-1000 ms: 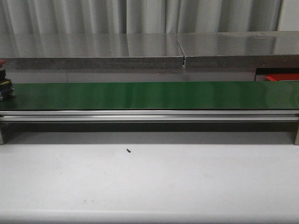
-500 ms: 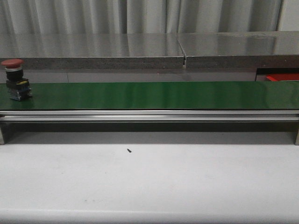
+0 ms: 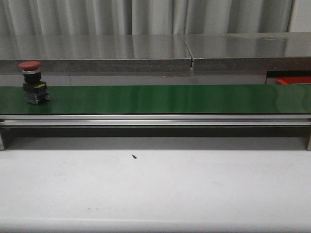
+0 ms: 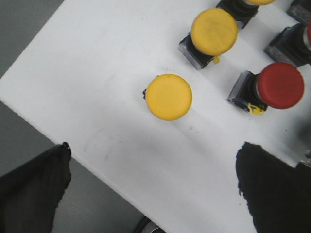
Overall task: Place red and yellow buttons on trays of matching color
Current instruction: 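Move the left gripper to a yellow button and grasp it, then place the yellow button on the green belt with the left gripper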
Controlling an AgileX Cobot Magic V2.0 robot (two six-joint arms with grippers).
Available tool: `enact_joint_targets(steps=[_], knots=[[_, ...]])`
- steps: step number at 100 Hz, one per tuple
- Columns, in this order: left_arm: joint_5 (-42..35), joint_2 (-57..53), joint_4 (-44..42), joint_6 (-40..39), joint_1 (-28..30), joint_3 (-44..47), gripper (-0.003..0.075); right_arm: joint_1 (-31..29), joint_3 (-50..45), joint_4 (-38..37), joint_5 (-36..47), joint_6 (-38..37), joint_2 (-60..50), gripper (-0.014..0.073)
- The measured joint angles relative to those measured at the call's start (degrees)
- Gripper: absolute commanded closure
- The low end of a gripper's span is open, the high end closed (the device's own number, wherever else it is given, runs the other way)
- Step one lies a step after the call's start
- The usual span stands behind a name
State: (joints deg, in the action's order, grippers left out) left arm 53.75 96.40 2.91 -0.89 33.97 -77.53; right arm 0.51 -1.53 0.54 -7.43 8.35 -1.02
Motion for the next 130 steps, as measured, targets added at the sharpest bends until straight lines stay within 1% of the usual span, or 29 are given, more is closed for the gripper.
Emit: enact_joint_targets(steps=[22, 69, 77, 81, 86, 89, 91, 103, 110, 117, 124, 128, 130], knots=[[-3.32, 4.50, 1.85, 0.89, 0.00, 0.00, 0.0060, 0.00, 0.00, 0.00, 0.00, 0.00, 0.00, 0.0655], [-9.69, 13.06, 2.33, 0.89, 0.03, 0.00, 0.0060, 0.00, 0.00, 0.00, 0.00, 0.00, 0.00, 0.0655], [-10.77, 13.57, 2.33, 0.89, 0.03, 0.00, 0.0080, 0.00, 0.00, 0.00, 0.00, 0.00, 0.00, 0.0655], [-11.30, 13.70, 2.33, 0.89, 0.03, 0.00, 0.0113, 0.00, 0.00, 0.00, 0.00, 0.00, 0.00, 0.0655], [-11.81, 13.82, 2.33, 0.89, 0.03, 0.00, 0.0171, 0.00, 0.00, 0.00, 0.00, 0.00, 0.00, 0.0655], [-11.94, 13.82, 2.33, 0.89, 0.03, 0.00, 0.0224, 0.00, 0.00, 0.00, 0.00, 0.00, 0.00, 0.0655], [-12.08, 13.82, 2.33, 0.89, 0.03, 0.00, 0.0246, 0.00, 0.00, 0.00, 0.00, 0.00, 0.00, 0.0655], [-12.60, 13.90, 2.33, 0.89, 0.03, 0.00, 0.0457, 0.00, 0.00, 0.00, 0.00, 0.00, 0.00, 0.0655], [-12.70, 13.90, 2.36, 0.89, 0.03, 0.00, 0.0561, 0.00, 0.00, 0.00, 0.00, 0.00, 0.00, 0.0655], [-12.70, 13.90, 2.36, 0.89, 0.03, 0.00, 0.0648, 0.00, 0.00, 0.00, 0.00, 0.00, 0.00, 0.0655], [-12.70, 13.79, 2.46, 0.89, 0.03, 0.00, 0.0715, 0.00, 0.00, 0.00, 0.00, 0.00, 0.00, 0.0655], [-12.42, 13.50, 2.57, 0.89, 0.03, 0.00, 0.0741, 0.00, 0.00, 0.00, 0.00, 0.00, 0.00, 0.0655], [-12.33, 13.23, 2.57, 0.89, 0.03, 0.00, 0.0738, 0.00, 0.00, 0.00, 0.00, 0.00, 0.00, 0.0655]])
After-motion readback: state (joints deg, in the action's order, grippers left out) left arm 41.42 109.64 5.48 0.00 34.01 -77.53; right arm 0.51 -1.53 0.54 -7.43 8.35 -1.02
